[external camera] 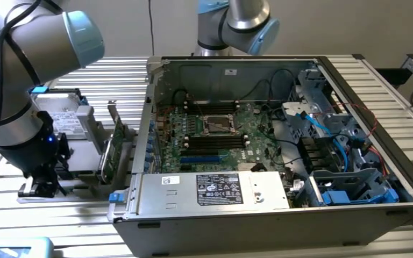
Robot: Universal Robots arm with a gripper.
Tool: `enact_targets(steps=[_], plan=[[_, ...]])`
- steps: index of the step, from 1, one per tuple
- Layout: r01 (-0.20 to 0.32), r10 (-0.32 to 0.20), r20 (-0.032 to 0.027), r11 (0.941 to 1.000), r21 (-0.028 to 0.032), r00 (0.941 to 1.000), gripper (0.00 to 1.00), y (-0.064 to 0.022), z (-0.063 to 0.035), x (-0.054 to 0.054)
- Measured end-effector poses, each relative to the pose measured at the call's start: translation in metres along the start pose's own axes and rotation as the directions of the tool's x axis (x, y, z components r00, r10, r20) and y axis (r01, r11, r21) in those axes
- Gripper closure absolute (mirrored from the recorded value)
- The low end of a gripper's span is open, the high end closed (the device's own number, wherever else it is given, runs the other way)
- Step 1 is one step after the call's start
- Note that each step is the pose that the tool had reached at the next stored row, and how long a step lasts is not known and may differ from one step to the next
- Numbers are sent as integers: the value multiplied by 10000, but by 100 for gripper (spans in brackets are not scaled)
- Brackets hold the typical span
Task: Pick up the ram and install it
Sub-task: 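Pick up the ram and move it above insertion slot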
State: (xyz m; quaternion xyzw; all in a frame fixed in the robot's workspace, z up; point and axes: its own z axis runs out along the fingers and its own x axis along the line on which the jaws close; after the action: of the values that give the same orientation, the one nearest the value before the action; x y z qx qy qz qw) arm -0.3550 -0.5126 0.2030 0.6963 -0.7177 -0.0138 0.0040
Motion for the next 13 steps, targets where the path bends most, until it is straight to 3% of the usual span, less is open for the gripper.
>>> enact_targets(steps=[5, 11, 13], plan=[[1, -1, 25, 10000, 0, 10000, 58, -1, 33, 0], [2, -2, 49, 10000, -3, 10000, 82, 0, 51, 1], [-2, 2, 54, 10000, 0, 10000, 86, 3, -15, 10]])
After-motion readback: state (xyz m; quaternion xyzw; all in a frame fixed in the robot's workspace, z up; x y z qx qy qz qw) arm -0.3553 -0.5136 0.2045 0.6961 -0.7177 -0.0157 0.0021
